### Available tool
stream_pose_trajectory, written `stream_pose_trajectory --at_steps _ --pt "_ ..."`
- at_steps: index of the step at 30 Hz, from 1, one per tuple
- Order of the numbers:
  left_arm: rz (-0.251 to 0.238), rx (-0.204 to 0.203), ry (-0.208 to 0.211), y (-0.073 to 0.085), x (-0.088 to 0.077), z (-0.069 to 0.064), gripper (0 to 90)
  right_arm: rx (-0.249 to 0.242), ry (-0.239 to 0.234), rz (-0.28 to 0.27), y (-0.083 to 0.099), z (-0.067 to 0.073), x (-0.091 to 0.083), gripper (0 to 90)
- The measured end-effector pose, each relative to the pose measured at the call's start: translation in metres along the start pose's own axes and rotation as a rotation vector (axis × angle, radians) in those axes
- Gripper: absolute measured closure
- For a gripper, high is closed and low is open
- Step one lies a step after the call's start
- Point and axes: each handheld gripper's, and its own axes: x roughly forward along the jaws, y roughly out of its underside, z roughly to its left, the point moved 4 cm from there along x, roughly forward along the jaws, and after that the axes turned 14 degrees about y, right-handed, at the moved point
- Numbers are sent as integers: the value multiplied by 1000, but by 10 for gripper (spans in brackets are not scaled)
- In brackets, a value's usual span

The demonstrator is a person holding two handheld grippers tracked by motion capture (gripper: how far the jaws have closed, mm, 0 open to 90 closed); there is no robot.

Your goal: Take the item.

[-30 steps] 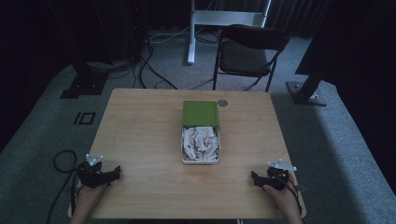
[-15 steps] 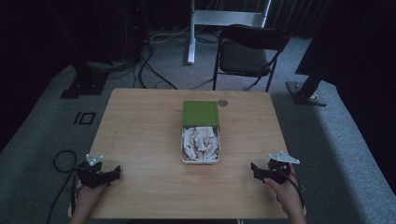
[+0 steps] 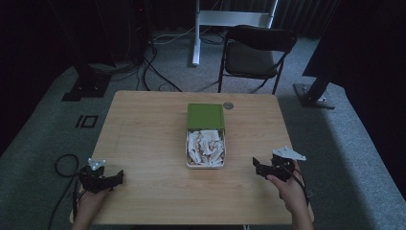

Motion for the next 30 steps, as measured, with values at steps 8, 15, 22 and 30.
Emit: stream_pose_trajectory --at_steps 8,15,22,30 --pt "-2 -1 0 0 0 0 27 -18 -33 -42 -24 16 -6 150" --pt "-1 -1 0 0 0 0 27 -33 -62 -75 -44 33 -7 150" --pt "-1 -1 0 0 0 0 26 -45 -92 -96 -58 50 -8 151" --pt "-2 -1 0 0 0 0 27 -72 -127 -111 -72 72 -4 155"
